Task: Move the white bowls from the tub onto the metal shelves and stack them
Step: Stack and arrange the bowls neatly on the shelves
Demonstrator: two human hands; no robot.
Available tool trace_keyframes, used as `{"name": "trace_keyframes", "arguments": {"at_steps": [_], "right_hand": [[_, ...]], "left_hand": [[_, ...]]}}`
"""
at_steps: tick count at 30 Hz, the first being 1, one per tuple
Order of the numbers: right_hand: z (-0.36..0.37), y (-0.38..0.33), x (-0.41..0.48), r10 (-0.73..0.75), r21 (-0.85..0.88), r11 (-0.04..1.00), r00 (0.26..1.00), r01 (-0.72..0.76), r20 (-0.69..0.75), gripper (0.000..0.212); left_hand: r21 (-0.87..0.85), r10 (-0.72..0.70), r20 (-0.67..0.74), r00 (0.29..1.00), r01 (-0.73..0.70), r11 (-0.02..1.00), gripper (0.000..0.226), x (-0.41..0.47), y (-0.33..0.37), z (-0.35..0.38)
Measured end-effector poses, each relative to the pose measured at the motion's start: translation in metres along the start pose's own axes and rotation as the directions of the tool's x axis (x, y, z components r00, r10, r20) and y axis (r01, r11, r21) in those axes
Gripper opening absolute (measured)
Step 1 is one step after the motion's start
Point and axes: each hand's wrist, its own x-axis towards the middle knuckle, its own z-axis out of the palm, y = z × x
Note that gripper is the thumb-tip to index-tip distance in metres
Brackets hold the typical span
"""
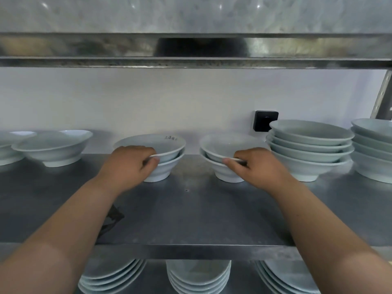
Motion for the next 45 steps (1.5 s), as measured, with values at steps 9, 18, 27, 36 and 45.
{"name": "trace_keyframes", "arguments": {"at_steps": [9,18,27,36,45], "right_hand": [[-0.002,-0.023,0.008,-0.056,-0.183,0.981,0.997,0.066,0.058,0.036],[0.027,-0.172,0.079,-0.163,0.426,0.896,0.985,0.126,0.052,0.048],[0.124,-0.363,0.160,-0.251,0.520,0.844,0.953,0.131,0.168,0.049],[0.220,-0.479,0.200,-0.268,0.155,0.961,0.907,0.229,0.324,0.061],[0.236,-0.478,0.203,-0.290,-0.019,0.949,0.895,0.315,0.338,0.024]], "left_hand": [[-0.129,-0.037,-0.028,0.999,0.033,0.991,0.038,-0.008,0.000,-0.003],[-0.605,-0.391,-0.133,0.911,0.238,0.760,0.037,-0.033,-0.099,-0.040],[-0.594,-0.597,-0.061,0.800,0.452,0.666,0.028,-0.097,-0.279,-0.085],[-0.306,-0.605,0.076,0.793,0.596,0.742,0.043,-0.122,-0.428,-0.073],[0.228,-0.511,0.271,0.816,0.461,0.857,0.028,-0.090,-0.467,-0.041]]}}
